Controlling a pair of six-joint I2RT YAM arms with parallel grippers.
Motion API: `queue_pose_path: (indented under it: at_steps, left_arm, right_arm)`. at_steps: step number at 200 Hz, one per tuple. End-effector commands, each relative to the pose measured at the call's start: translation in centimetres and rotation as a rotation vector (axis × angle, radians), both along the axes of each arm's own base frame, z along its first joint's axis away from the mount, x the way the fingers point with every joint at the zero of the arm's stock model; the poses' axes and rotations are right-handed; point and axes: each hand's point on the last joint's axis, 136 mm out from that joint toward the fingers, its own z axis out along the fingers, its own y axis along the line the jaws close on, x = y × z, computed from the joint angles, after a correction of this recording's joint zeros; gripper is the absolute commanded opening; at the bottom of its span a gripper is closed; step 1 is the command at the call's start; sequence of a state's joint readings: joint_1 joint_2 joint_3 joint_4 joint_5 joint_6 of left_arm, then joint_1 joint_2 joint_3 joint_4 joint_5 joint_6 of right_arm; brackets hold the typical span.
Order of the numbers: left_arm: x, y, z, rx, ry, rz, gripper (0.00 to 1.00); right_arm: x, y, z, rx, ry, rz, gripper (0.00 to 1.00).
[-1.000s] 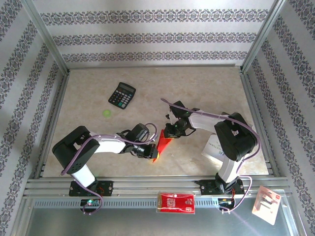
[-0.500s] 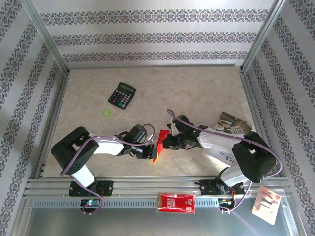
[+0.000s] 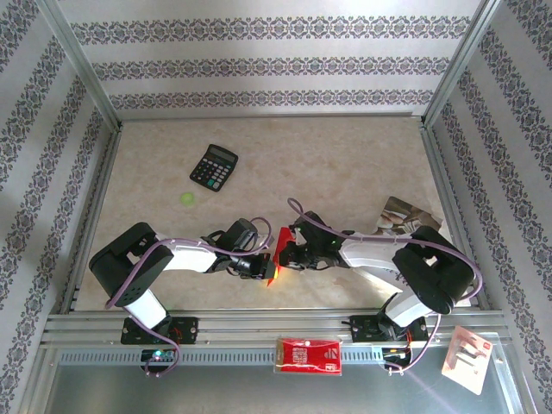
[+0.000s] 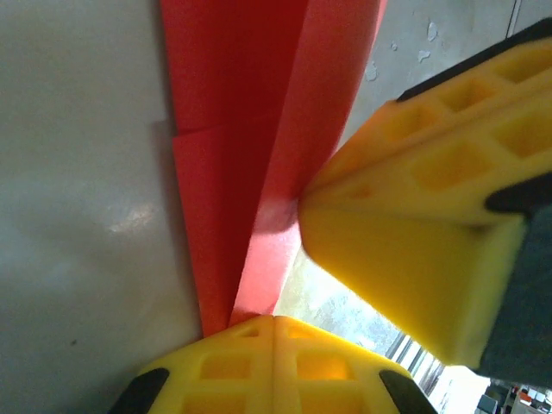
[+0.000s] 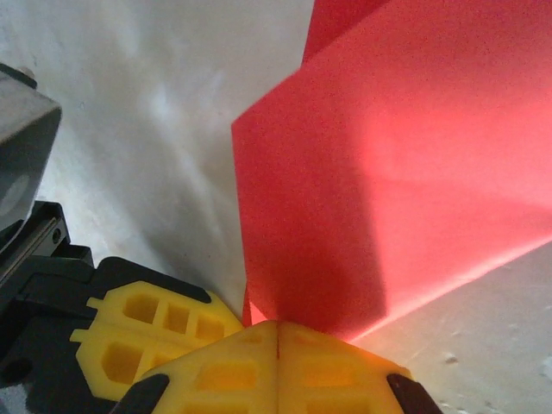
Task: Fold a paper plane with a square sheet of paper (pick it up from the middle)
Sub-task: Fold the wing for the fifth time at the center of the table.
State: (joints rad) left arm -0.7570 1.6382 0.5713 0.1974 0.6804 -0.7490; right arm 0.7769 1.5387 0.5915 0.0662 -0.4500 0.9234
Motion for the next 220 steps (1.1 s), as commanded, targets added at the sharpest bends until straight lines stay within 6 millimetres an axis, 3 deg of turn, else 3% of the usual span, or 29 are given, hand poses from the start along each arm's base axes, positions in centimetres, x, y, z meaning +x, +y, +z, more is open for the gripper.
queue_pose_path:
  at_steps: [1,73,220]
  left_arm:
    - [-2.1,3.6,-3.7,0.174,0.094,0.031,0.00]
    - [-2.3,3.9,-3.9,0.185,0.101,0.032,0.00]
    - [-3.8,5.5,-5.3,0.249,0.129,0.000,0.00]
  right_arm:
    - [-0.4,0.4,-0.7,0.006,0.015,-0.015,0.07]
    - [-0.6,0.3,-2.0,-0.020,0.028,-0.018,0.06]
    - [5.5,-3.6,-2.6,-0.053,0.014,-0.110,0.06]
